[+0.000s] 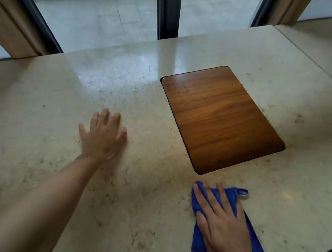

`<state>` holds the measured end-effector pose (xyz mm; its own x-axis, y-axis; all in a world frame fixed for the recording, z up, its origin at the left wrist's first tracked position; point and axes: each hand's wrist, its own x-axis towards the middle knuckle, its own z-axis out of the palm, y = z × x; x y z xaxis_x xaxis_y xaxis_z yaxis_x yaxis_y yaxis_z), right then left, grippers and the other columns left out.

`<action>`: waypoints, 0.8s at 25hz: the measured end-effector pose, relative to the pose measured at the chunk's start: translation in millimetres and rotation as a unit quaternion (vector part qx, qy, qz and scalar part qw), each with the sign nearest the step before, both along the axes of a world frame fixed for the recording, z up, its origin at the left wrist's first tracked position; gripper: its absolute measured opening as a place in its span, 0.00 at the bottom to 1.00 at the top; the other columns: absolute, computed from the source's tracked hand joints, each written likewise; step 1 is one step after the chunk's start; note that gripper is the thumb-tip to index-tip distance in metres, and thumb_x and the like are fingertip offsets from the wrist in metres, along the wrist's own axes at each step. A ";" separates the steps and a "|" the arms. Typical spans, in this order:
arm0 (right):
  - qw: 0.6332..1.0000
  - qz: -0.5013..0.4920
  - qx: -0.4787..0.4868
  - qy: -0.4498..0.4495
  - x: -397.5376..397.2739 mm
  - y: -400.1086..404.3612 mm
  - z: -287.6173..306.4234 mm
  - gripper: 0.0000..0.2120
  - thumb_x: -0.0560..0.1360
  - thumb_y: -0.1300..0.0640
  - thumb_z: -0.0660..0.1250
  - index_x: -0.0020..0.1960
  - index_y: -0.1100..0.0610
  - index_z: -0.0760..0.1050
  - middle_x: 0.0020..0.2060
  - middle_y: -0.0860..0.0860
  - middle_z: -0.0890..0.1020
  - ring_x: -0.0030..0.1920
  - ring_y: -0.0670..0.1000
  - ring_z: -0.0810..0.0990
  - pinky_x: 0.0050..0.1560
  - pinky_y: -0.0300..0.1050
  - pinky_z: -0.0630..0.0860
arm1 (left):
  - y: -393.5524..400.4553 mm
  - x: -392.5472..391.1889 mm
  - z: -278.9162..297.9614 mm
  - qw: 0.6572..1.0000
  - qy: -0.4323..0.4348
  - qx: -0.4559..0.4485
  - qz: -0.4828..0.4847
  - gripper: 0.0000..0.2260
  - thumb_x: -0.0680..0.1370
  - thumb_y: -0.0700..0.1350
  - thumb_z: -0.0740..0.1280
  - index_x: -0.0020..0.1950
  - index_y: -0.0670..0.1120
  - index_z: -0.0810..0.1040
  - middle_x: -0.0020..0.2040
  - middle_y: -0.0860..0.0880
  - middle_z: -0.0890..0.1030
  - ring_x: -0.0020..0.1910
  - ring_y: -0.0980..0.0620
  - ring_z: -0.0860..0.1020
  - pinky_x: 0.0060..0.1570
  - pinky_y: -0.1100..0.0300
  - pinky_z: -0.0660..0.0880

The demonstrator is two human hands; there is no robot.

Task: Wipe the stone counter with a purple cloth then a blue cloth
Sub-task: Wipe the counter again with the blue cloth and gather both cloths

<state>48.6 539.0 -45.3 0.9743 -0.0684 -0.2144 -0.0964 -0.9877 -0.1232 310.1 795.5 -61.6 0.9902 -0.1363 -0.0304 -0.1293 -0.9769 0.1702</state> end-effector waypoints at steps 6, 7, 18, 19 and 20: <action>0.997 -0.035 -0.013 -0.069 195.5 -5.5 -14.8 0.27 0.82 0.44 0.35 0.80 0.45 0.41 0.80 0.44 0.49 0.80 0.54 0.47 0.75 0.61 0.51 | 28.3 72.8 -2.9 1.000 0.026 0.006 -0.009 0.29 0.79 0.67 0.45 0.80 0.61 0.51 0.82 0.52 0.47 0.81 0.47 0.46 0.72 0.28 0.45; 0.996 -0.037 -0.021 -0.077 230.0 -8.1 -15.7 0.26 0.83 0.45 0.39 0.81 0.46 0.44 0.80 0.45 0.51 0.80 0.55 0.49 0.75 0.62 0.53 | 31.8 82.1 -4.5 0.999 0.035 0.009 -0.002 0.31 0.77 0.68 0.44 0.80 0.61 0.51 0.82 0.52 0.47 0.81 0.47 0.45 0.72 0.28 0.44; 0.997 0.041 0.033 -0.055 596.3 24.2 -15.5 0.25 0.83 0.49 0.42 0.80 0.45 0.47 0.80 0.44 0.51 0.79 0.55 0.46 0.75 0.65 0.48 | 28.9 80.7 -9.5 0.999 0.019 0.044 -0.015 0.31 0.78 0.65 0.51 0.80 0.57 0.59 0.82 0.49 0.57 0.80 0.44 0.53 0.69 0.24 0.51; 0.996 0.053 0.032 -0.058 619.0 32.3 -14.9 0.26 0.83 0.50 0.42 0.80 0.45 0.48 0.80 0.44 0.52 0.79 0.55 0.47 0.74 0.66 0.49 | 29.3 80.1 -10.8 0.998 0.017 0.050 -0.017 0.31 0.78 0.65 0.51 0.80 0.57 0.58 0.82 0.49 0.56 0.80 0.44 0.53 0.69 0.24 0.51; 0.995 0.069 0.029 -0.063 636.8 39.8 -14.9 0.26 0.83 0.50 0.42 0.80 0.45 0.49 0.80 0.44 0.53 0.79 0.55 0.49 0.74 0.66 0.50 | 29.7 80.8 -12.2 0.998 0.014 0.052 -0.015 0.31 0.78 0.65 0.51 0.80 0.58 0.57 0.82 0.50 0.55 0.81 0.44 0.52 0.69 0.24 0.50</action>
<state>685.3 578.8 -60.2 0.9929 0.0772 -0.0900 0.0598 -0.9813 -0.1827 391.0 825.2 -73.8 0.9844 -0.1601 -0.0731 -0.1550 -0.9854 0.0711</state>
